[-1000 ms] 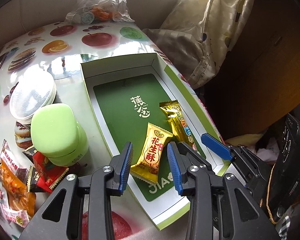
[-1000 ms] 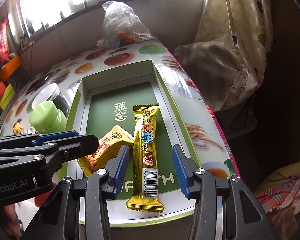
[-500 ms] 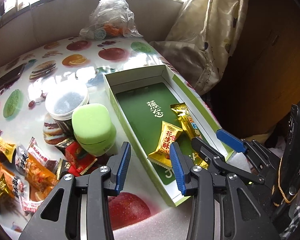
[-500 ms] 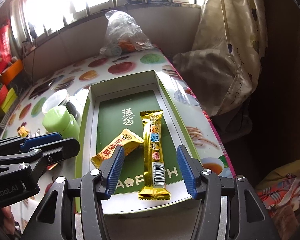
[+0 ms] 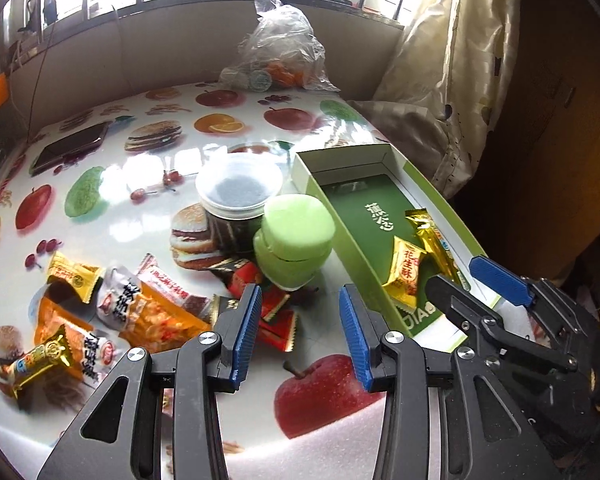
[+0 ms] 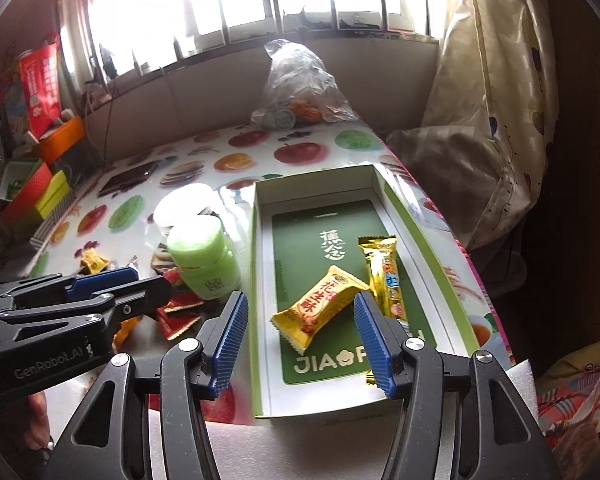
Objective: Organize snacks
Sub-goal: 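Move both open tools back to the snack pile, then grasp a gold-wrapped bar with the left tool while the right tool grasps a white-red candy, then carry both held snacks over the green gift box, then lower the gold bar into the box and open the left tool while the right tool releases the white-red candy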
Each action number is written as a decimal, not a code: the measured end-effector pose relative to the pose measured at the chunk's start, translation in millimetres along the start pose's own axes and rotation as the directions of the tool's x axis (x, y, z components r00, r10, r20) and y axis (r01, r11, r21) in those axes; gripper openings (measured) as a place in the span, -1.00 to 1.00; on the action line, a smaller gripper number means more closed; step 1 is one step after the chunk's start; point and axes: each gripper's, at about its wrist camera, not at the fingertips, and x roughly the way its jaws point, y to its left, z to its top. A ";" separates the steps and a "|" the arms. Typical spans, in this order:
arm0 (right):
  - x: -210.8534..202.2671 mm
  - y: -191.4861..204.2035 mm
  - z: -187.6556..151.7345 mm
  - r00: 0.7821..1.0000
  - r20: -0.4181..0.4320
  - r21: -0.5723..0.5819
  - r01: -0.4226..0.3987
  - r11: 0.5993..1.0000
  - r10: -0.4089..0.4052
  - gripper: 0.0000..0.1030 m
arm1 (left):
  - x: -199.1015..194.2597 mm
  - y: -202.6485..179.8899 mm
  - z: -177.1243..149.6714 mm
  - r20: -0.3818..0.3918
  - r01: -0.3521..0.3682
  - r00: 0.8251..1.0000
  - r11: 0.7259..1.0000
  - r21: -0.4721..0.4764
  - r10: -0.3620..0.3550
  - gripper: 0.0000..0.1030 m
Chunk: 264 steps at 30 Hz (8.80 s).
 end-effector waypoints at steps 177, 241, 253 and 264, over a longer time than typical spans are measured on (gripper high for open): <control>4.9 -55.4 19.0 1.000 0.005 0.064 -0.001 0.998 0.001 -0.63 | 3.2 -46.5 63.2 0.025 0.201 0.979 0.975 0.090 -0.204 -0.53; 48.4 -79.2 2.7 0.990 -0.094 0.046 0.114 0.992 -0.109 -0.11 | 106.5 -77.9 63.3 -0.161 0.167 0.973 0.986 0.013 -0.163 -0.28; 26.7 -73.5 2.9 0.989 -0.064 0.044 0.136 0.990 -0.133 -0.04 | 67.9 -74.8 62.2 -0.085 0.159 0.985 0.986 0.059 -0.154 -0.18; 9.3 -52.1 4.2 0.992 -0.032 0.040 0.121 0.992 -0.119 -0.03 | 29.9 -58.9 49.5 -0.015 0.116 0.993 0.991 0.067 -0.116 -0.18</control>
